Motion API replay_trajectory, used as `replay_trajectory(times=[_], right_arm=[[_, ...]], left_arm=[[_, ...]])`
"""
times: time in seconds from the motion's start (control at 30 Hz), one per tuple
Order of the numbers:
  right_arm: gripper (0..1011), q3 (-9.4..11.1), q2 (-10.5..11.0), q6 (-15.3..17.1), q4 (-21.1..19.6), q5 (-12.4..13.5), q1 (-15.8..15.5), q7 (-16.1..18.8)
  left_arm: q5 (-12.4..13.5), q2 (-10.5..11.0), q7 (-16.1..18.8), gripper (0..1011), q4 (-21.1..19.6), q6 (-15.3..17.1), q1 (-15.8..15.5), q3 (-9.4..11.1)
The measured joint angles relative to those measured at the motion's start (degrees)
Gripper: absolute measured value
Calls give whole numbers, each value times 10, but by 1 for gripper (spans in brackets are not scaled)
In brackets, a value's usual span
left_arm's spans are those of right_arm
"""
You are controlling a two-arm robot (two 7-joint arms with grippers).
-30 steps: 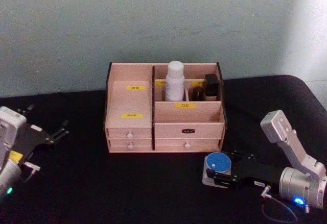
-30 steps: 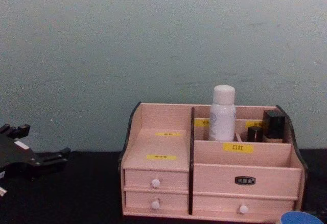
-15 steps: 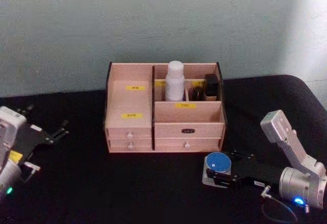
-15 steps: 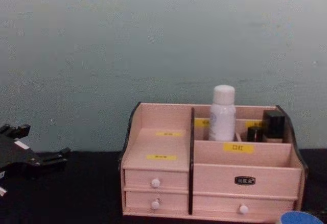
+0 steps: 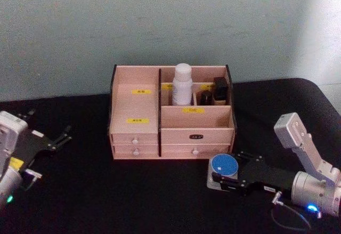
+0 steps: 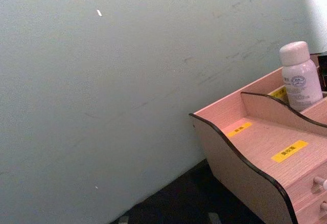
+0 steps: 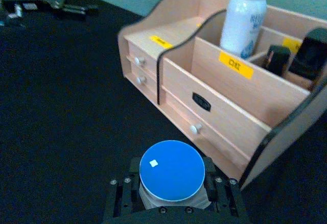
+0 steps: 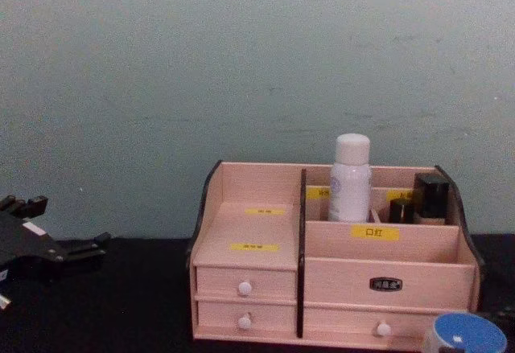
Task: Pick up the facial cleanser and watermelon frost from the table and place them into the tiered storage box.
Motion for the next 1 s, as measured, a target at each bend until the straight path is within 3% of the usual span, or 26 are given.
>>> replay_trajectory(times=[0.5,1.0], right_arm=[[717,-13,-15,-43,-7,8,40,34],[717,-48,-70,-45,19,-10,122,24]], left_arm=[[0,0,0,1001,0,0,0,0],[0,0,0,1001,0,0,0,0]])
